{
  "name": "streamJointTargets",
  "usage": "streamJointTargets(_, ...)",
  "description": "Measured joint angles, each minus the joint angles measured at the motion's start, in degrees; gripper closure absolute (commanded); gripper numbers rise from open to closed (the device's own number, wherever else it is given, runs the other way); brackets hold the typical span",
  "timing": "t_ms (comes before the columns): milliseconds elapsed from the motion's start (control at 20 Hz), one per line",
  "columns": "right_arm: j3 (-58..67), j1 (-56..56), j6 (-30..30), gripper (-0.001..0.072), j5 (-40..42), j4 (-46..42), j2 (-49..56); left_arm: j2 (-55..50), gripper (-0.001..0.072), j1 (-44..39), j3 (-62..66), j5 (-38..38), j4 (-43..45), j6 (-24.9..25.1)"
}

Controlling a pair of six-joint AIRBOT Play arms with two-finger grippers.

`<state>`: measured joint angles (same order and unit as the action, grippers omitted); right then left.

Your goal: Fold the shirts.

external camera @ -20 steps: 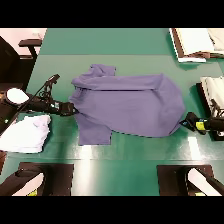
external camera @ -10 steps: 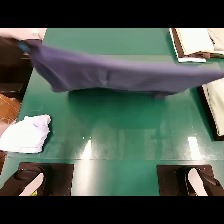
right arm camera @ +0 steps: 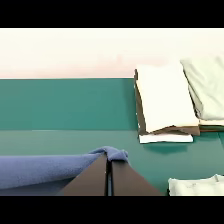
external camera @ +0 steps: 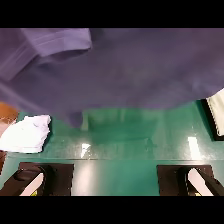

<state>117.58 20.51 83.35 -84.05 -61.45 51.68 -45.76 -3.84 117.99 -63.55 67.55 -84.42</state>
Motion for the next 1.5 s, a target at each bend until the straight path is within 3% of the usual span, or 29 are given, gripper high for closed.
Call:
streamJointTargets(350,-5.9,-2.3,2.4,0.0698,-3.6,-1.7,9.2,-9.3,0.0685,0.0,-10.3,-6.4,9.6,-3.4)
streamJointTargets(600,-14.4,-13.0,2.7,0.0698,-4.0,-11.9,22.1,-24.2,0.0684,0.0,-21.1,-7.8,9.2,-3.9)
streamJointTargets(850,-16.4,-19.1,2.7,0.0698,0.1,-16.3,36.7,-38.9,0.0685,0.1,-24.4,-2.9,8.4,-3.2)
streamJointTargets(1150,-10.7,-20.5,2.7,0.0696,4.2,-17.4,47.7,-45.1,0.0685,0.1,-25.1,6.0,8.0,-1.8)
streamJointTargets(1500,-23.9,-20.7,2.3,0.0695,3.2,-17.7,42.9,-46.0,0.0684,0.1,-26.3,-7.2,8.6,3.2)
